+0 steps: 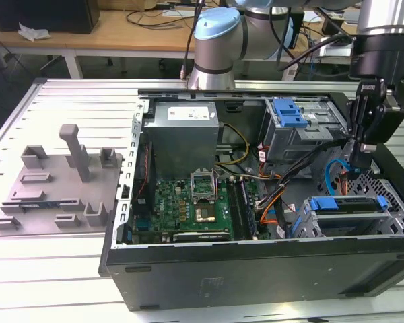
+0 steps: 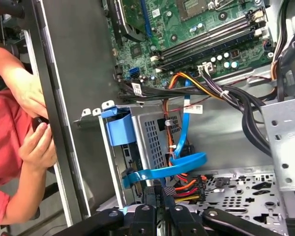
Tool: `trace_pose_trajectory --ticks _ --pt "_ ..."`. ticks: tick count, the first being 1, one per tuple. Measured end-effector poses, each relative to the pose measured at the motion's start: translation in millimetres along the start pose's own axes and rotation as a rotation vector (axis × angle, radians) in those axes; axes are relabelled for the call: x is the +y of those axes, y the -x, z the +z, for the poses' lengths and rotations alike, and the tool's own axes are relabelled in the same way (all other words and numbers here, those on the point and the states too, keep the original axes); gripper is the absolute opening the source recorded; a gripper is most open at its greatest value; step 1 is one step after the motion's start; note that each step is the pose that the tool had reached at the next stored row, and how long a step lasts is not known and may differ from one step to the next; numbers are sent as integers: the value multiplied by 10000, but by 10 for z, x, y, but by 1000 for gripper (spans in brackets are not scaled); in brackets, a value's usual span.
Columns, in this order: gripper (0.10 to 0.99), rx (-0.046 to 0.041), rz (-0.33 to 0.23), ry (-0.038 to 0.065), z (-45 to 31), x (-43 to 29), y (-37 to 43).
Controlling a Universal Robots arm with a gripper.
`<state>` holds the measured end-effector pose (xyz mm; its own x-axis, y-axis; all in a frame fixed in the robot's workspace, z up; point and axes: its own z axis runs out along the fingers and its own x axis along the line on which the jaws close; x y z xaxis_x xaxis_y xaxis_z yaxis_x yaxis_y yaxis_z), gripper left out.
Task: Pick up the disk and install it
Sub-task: 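Insert the first disk wire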
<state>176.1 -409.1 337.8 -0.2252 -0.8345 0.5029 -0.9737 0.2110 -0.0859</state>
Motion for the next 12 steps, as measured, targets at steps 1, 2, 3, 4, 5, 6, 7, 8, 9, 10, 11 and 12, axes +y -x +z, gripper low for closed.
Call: trace_pose_trajectory --ticks 1,2,3,4,5,6,7,8,9,10,11,12 --pt "165 -7 -3 6 -4 -4 -13" --pt "165 -19 -7 15 -11 -11 -31" --pt "165 -29 -11 21 -14 -18 -41" --pt "165 -36 -15 26 -16 -24 -47" --pt "165 -46 -30 45 -19 -48 -55" --pt "165 -46 -40 57 -19 -62 -56" --pt "165 -50 -52 67 -17 -75 -64" --pt "165 -76 -57 72 -9 -79 -83" --pt "165 -142 -61 86 9 -87 -114" --pt "165 -230 -65 106 21 -93 -139" --pt "165 -316 -69 125 30 -97 -157" --pt "165 -447 -75 154 41 -102 -182"
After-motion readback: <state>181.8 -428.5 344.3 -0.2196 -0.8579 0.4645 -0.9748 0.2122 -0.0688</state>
